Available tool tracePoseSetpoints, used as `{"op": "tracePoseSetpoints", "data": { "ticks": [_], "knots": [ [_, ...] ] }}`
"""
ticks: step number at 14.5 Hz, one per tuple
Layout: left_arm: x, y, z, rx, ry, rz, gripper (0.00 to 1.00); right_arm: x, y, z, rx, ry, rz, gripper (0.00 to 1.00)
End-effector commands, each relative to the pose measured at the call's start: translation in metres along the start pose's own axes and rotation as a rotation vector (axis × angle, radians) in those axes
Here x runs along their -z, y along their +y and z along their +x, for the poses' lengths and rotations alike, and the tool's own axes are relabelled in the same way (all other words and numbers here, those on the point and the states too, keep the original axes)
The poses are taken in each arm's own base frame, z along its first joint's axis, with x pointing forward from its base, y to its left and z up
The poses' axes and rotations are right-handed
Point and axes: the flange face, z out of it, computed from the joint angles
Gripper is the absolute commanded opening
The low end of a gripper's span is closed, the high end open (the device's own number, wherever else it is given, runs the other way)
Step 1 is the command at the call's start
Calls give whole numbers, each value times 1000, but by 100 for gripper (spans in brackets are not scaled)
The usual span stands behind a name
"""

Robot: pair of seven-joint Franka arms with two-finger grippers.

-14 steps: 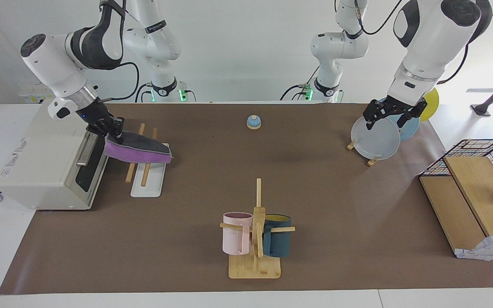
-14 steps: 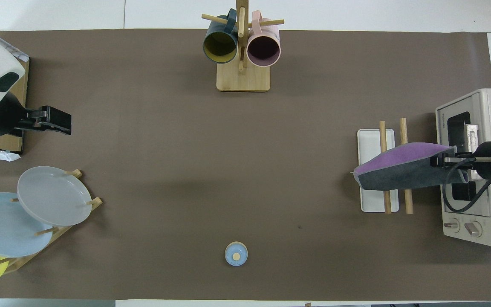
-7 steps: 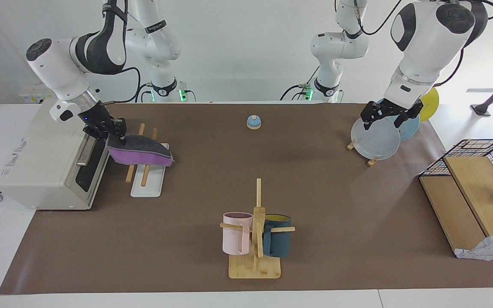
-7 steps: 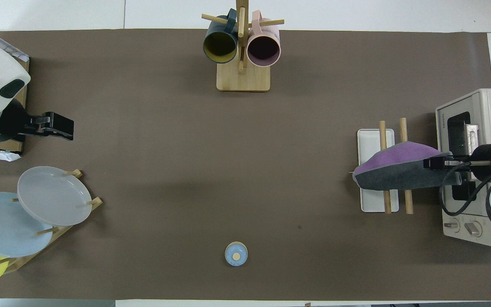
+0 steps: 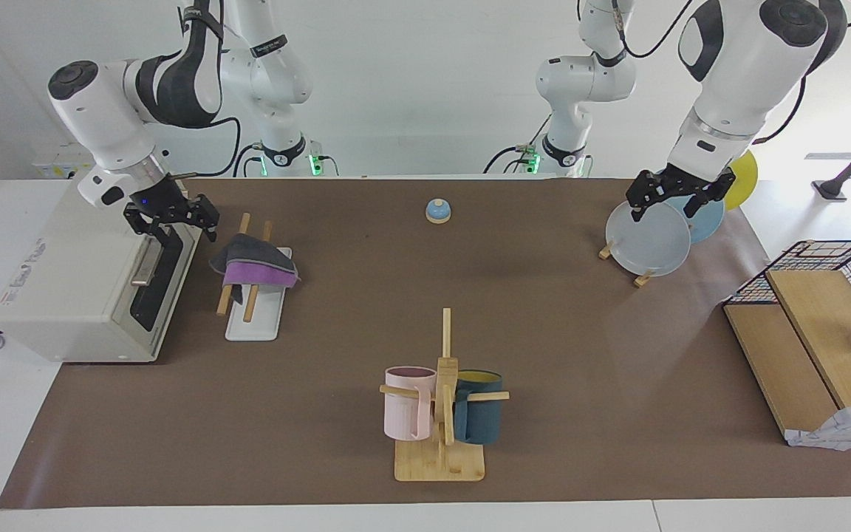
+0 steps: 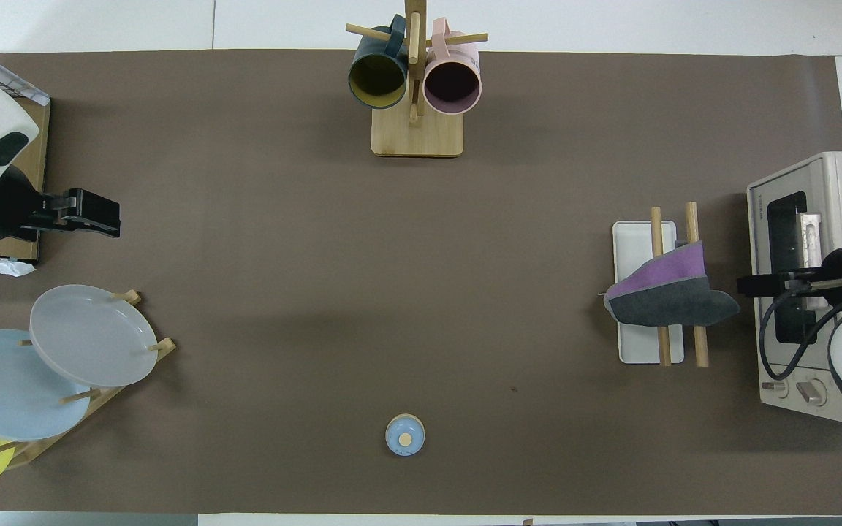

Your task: Fold towel and hang on rack

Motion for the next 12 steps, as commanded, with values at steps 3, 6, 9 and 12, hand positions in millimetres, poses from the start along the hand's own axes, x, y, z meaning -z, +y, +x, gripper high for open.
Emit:
{"op": "tracePoseSetpoints", "data": {
  "ticks": [3,6,9,12],
  "knots": [
    [8,-8,-1,16,19,-39,100,83,2,35,17,-74,-18,100],
    [9,-10,-5,6,19,-37,100,120,-16,39,-53,-116,-16,100],
    [8,-16,-5,25,16,-36,100,131,-36,49,-32,-148,-70,100],
    [8,-21,-4,35,18,-36,100,140,-53,47,-68,-179,-61,100]
  ]
}}
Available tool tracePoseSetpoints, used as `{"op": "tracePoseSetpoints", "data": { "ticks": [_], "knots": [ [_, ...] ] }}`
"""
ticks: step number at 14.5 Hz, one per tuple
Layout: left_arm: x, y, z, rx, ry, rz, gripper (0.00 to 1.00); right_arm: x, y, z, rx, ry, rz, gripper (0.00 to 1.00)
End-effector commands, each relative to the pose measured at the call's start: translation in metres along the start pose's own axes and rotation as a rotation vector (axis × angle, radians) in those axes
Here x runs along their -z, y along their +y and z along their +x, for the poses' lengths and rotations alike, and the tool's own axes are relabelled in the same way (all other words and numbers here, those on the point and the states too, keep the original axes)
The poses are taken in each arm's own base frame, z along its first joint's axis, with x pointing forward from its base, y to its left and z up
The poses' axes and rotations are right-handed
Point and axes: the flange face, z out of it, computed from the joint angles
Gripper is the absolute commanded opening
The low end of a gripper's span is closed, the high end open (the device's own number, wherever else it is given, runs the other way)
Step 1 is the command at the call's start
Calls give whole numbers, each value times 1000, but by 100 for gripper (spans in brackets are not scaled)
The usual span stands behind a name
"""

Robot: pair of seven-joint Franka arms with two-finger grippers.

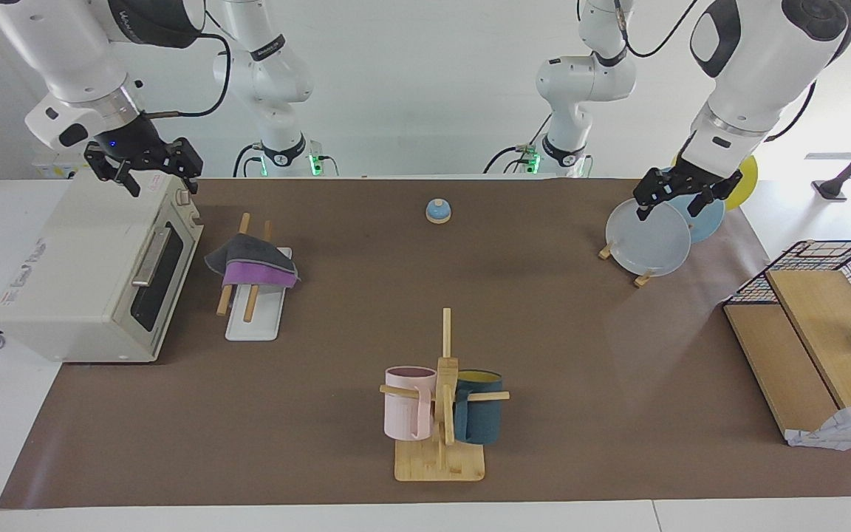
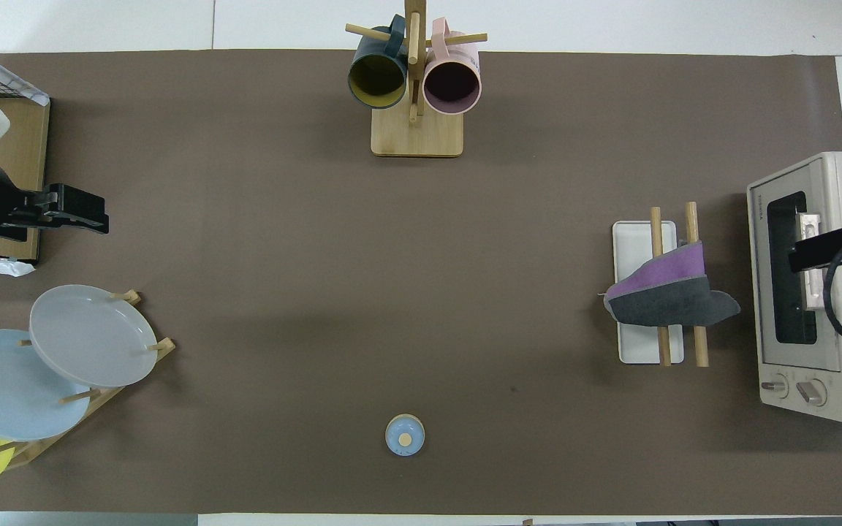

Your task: Fold towel and hang on rack

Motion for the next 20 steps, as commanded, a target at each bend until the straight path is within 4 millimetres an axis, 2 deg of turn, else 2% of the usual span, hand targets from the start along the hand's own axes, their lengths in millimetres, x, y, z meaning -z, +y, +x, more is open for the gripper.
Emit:
{"op": "tracePoseSetpoints", "data": {
  "ticks": [1,2,3,4,6,8,11,13,15,17,20],
  "knots": [
    [3,-6,-5,1,7,-11,100,10,6,6,-50,-25,0,100],
    [4,-6,-5,2,10,-11,100,0,8,15,-54,-33,4,100],
    [3,-6,-5,2,8,-11,100,-9,8,39,-49,-60,-18,100],
    [3,-6,-5,2,8,-11,100,31,2,46,-39,-21,-29,100],
    [4,-6,-5,2,10,-11,100,33,-2,27,-36,-25,-23,100],
    [3,-5,-5,1,7,-11,100,22,6,20,-53,-50,-20,100],
    [4,-5,-5,1,8,-11,100,23,3,3,-45,-45,-18,100],
    [3,-6,-5,2,8,-11,100,16,13,1,-62,-35,-15,100],
    [4,-6,-5,2,10,-11,100,8,12,-2,-55,-45,-11,100],
    [4,-6,-5,2,11,-11,100,13,11,7,-62,31,-20,100],
    [3,-6,-5,2,8,-11,100,8,12,0,-82,13,-14,100]
  ]
}}
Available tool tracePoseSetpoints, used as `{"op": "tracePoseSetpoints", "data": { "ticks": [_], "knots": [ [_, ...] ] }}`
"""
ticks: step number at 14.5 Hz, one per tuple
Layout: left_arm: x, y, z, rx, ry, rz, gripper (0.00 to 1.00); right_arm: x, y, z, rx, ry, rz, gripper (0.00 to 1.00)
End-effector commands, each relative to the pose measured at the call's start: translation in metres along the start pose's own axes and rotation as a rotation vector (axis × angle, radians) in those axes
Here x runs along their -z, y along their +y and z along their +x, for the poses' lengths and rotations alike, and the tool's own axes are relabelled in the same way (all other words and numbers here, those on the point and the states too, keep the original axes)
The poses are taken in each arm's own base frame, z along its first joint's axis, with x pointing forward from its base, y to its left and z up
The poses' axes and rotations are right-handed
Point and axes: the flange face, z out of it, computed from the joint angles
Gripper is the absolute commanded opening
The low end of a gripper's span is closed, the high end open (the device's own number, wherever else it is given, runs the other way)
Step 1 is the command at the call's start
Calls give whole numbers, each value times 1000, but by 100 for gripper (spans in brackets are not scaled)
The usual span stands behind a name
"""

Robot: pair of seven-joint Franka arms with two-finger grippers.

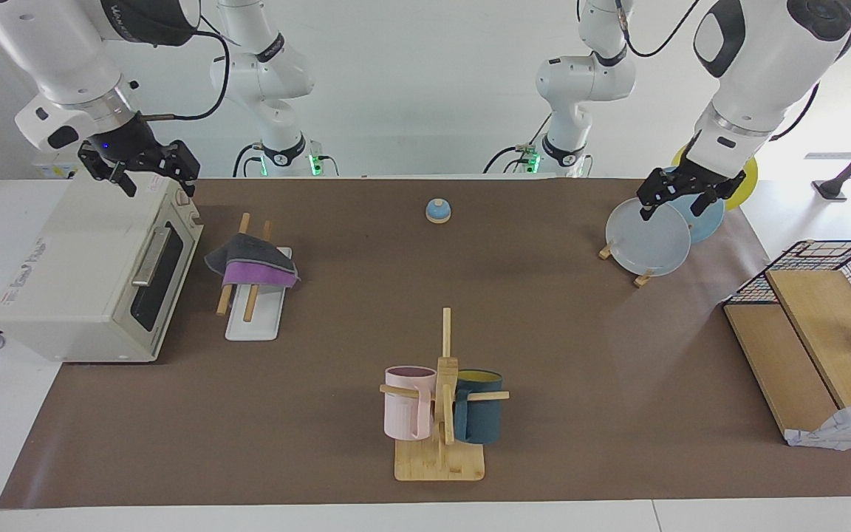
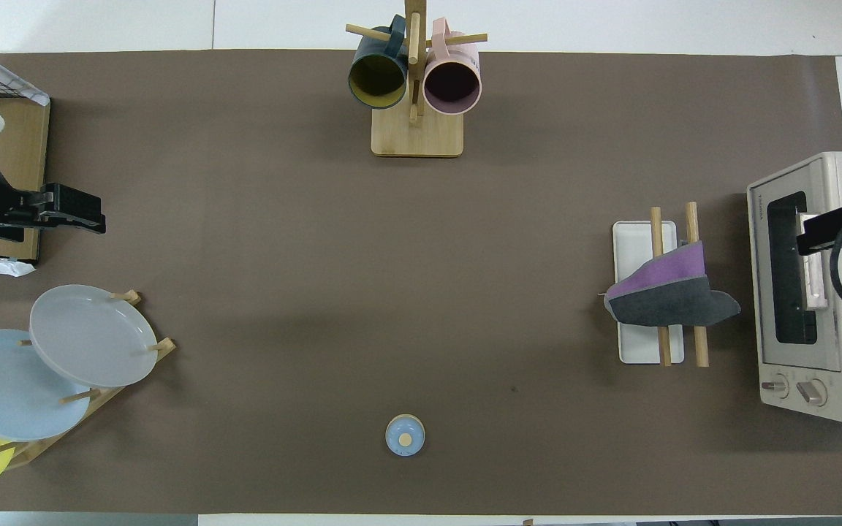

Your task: Fold towel and hang on rack

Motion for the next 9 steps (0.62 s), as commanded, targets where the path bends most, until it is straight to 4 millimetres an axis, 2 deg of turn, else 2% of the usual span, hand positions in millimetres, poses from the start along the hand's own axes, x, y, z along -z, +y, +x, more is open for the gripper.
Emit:
{"op": "tracePoseSetpoints", "data": {
  "ticks": [1,4,6,9],
  "knots": [
    [3,-4,-5,0,7,-11,100,-4,1,-11,-24,14,-12,100],
    [4,-3,-5,-2,10,-11,100,-2,-5,-8,-28,22,-16,100],
    [3,-4,-5,0,8,-11,100,-3,3,-7,-43,22,-15,100],
    [3,-4,-5,0,7,-11,100,-2,0,-8,-37,21,-15,100]
  ]
}}
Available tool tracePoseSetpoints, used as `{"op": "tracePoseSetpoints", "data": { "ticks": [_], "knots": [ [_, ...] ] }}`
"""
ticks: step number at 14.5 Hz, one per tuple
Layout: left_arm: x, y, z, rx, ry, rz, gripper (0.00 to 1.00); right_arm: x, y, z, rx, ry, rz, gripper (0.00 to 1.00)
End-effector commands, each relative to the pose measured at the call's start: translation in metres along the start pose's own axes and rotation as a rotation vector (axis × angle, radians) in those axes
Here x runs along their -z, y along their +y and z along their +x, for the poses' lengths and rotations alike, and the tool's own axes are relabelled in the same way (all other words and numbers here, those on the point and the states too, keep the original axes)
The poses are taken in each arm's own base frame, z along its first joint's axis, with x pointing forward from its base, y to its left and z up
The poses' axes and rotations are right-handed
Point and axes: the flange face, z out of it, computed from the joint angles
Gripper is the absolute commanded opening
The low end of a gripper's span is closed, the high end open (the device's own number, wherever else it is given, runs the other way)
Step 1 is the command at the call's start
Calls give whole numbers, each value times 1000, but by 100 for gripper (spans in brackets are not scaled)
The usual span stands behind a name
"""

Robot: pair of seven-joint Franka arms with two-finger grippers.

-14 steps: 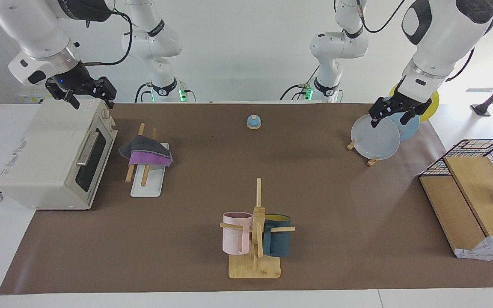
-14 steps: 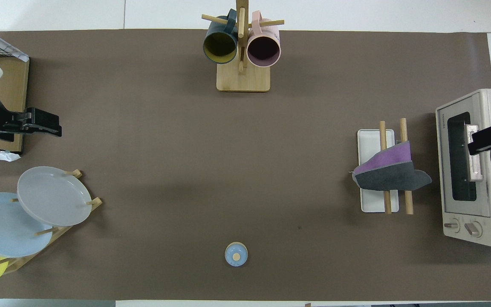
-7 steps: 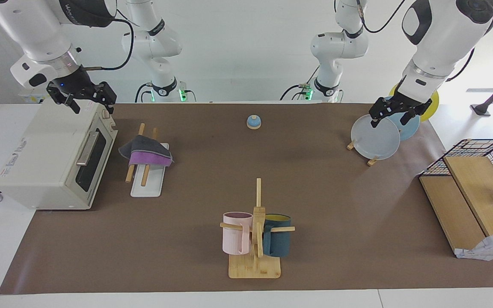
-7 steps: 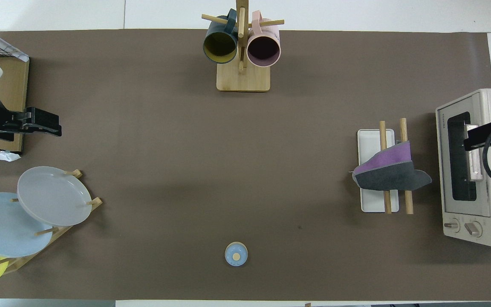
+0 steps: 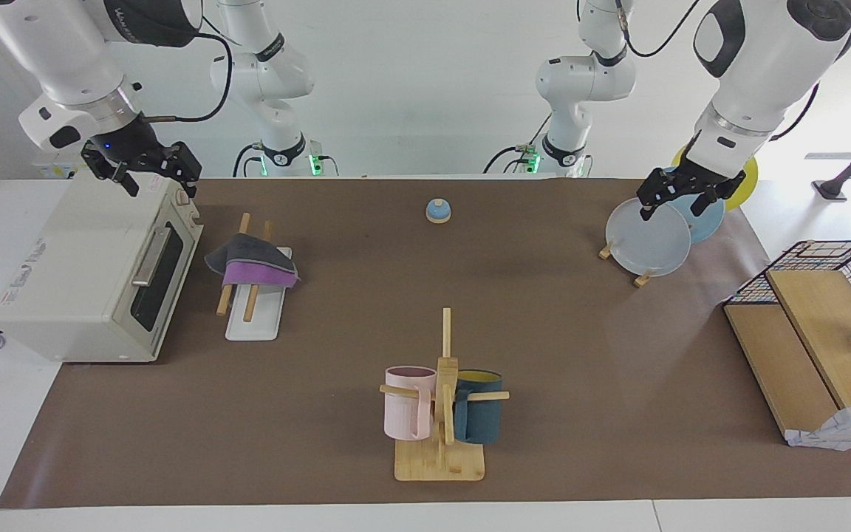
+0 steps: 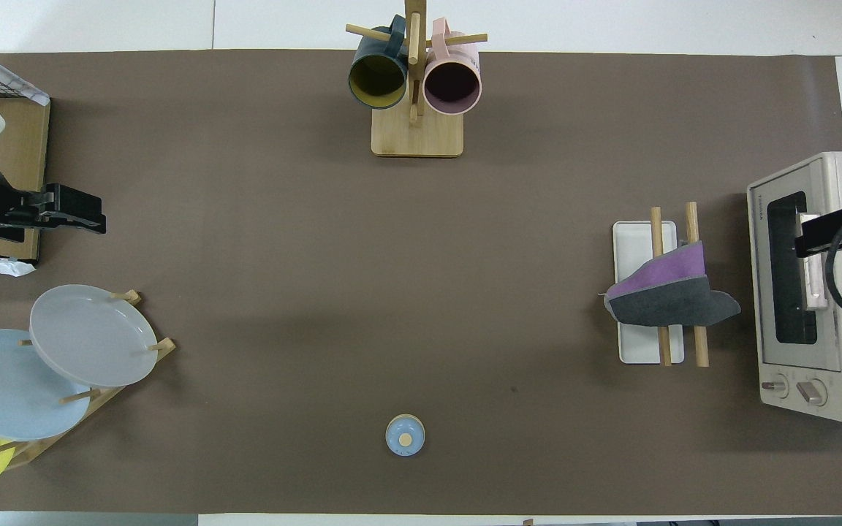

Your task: Fold towel and hang on rack

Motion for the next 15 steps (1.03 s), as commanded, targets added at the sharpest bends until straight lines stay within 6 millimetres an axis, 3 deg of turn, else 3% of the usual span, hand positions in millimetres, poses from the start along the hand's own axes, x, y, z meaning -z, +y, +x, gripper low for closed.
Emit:
{"op": "tracePoseSetpoints", "data": {
  "ticks": [1,15],
  "knots": [
    [4,-4,-5,0,11,-11,100,0,0,-5,-16,12,-16,100],
    [3,-3,-5,-2,8,-11,100,-1,0,-5,-14,9,-16,100]
  ]
}}
